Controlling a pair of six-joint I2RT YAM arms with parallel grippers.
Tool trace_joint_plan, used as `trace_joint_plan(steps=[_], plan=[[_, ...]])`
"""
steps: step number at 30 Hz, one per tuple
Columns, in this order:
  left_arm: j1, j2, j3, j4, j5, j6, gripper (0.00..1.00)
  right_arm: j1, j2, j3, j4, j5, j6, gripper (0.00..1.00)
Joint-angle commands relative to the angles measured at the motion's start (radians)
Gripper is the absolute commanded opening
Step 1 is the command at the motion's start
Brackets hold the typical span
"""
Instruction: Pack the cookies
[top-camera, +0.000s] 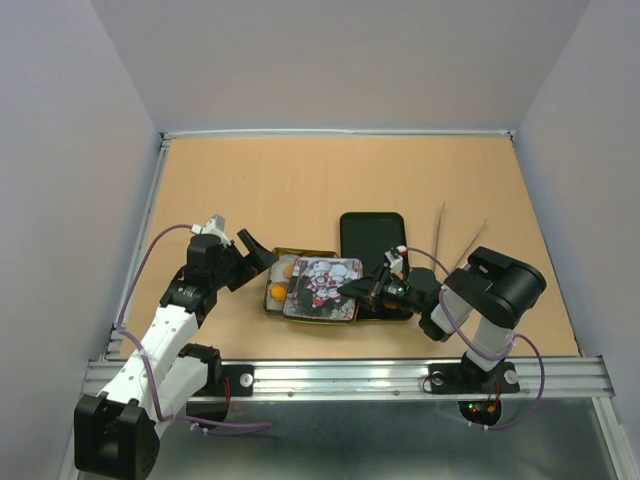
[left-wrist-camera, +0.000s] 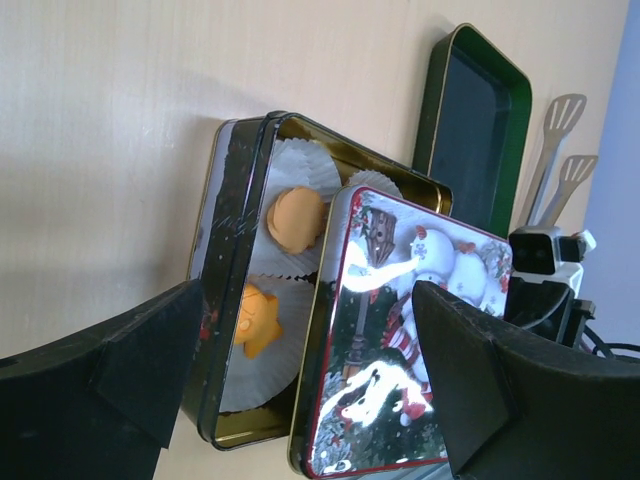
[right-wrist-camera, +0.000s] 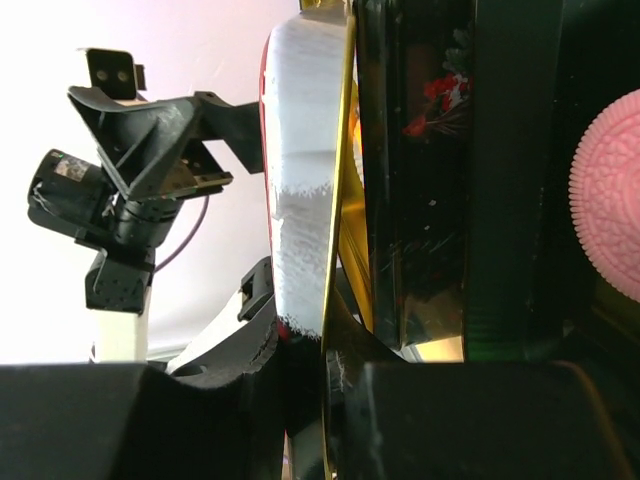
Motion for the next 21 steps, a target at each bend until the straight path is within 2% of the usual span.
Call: trace_joint_plan(steps=[1, 5, 6, 9, 14, 16, 21], plan=[[0.006, -0.020, -0.018, 0.063, 0.013, -0.015, 0.96, 0.027, 0.045, -0.003, 0.395, 0.032, -0.053, 0.00], [0.004, -0.025, -0.041, 0.083, 0.033, -0.027, 0.94, 0.035, 0.062, 0.014, 0.395, 0.046, -0.076, 0.01], [0.004, -0.033, -0.044, 0.084, 0.035, -0.027, 0.94, 0.035, 0.068, 0.019, 0.397, 0.044, -0.078, 0.04], [0.002, -0.037, -0.046, 0.089, 0.035, -0.027, 0.94, 0.038, 0.105, 0.037, 0.395, 0.033, -0.082, 0.28], [-0.002, -0.039, -0.050, 0.095, 0.037, -0.027, 0.94, 0.047, 0.148, 0.046, 0.397, 0.044, -0.085, 0.51], [-0.007, -0.036, -0.055, 0.101, 0.038, -0.029, 0.94, 0.050, 0.151, 0.046, 0.395, 0.050, -0.084, 0.54], [-0.019, -0.033, -0.070, 0.115, 0.037, -0.033, 0.93, 0.055, 0.132, 0.046, 0.395, 0.063, -0.075, 0.55]])
